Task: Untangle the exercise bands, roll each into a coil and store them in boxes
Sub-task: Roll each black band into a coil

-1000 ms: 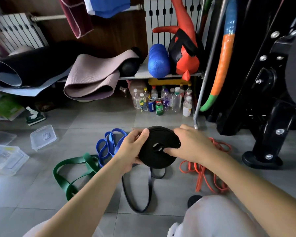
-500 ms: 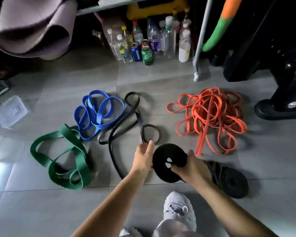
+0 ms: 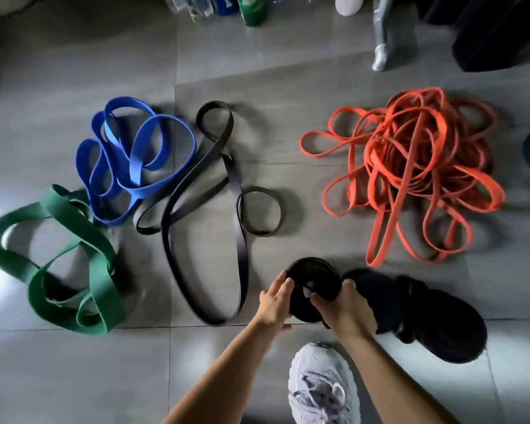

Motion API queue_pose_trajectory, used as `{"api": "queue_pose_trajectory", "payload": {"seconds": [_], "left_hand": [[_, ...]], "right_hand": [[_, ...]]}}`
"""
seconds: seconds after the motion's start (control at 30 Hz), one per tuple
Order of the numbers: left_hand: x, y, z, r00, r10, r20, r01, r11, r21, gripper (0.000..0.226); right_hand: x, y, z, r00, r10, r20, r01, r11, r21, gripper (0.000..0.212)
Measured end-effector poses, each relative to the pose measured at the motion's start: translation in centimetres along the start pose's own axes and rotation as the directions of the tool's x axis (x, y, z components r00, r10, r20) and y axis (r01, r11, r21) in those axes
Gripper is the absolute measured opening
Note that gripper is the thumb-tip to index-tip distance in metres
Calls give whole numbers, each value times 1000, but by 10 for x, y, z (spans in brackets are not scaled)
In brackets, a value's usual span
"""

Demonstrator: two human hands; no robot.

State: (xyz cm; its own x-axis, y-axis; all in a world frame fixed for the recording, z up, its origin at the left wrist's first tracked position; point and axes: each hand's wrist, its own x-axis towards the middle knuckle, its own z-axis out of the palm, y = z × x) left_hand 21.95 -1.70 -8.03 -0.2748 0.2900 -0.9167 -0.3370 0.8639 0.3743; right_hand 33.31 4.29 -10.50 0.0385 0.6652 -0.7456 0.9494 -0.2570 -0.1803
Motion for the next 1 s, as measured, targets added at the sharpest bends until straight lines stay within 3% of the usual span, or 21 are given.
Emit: {"api": "queue_pose_trajectory", "payload": {"seconds": [0.1,0.2,0.37,0.57,0.67,0.8,0.9,0.97,1.0], "left_hand": [[9,2,3,1000,-15,21,16,1000,-24,45],[14,6,2,998,-65,16,66,995,-78,45],[15,5,2,997,-68,41,74,981,-178,38],[16,20,12,996,-71,48,75,993,-88,37],[18,30,14,992,-113,48,118,988,-103,48],[19,18,2,984,-95,149,130,960,-247,40],[23,7,-5,979,-92,185,149,934,-324,54],[26,3,-9,995,-31,97,57,958,-280,45],[28,2,-13,998,58,-22,-61,976,-209,34]], "right_hand": [[0,-1,4,999,-27,-34,25,999,-41,62],[-4,7,0,996,-76,-40,78,996,49,67],[-10,22,-5,993,-110,-35,114,980,160,44],[-7,32,-9,988,-151,32,151,988,-4,21],[-4,36,-12,986,-163,42,163,986,-12,20],[-1,46,-17,990,-136,-35,138,987,79,23],[-2,46,-17,981,-183,-69,189,976,107,20],[-3,40,-15,962,-261,-78,269,957,110,14],[-4,34,-13,948,-308,-76,315,943,107,12]]}}
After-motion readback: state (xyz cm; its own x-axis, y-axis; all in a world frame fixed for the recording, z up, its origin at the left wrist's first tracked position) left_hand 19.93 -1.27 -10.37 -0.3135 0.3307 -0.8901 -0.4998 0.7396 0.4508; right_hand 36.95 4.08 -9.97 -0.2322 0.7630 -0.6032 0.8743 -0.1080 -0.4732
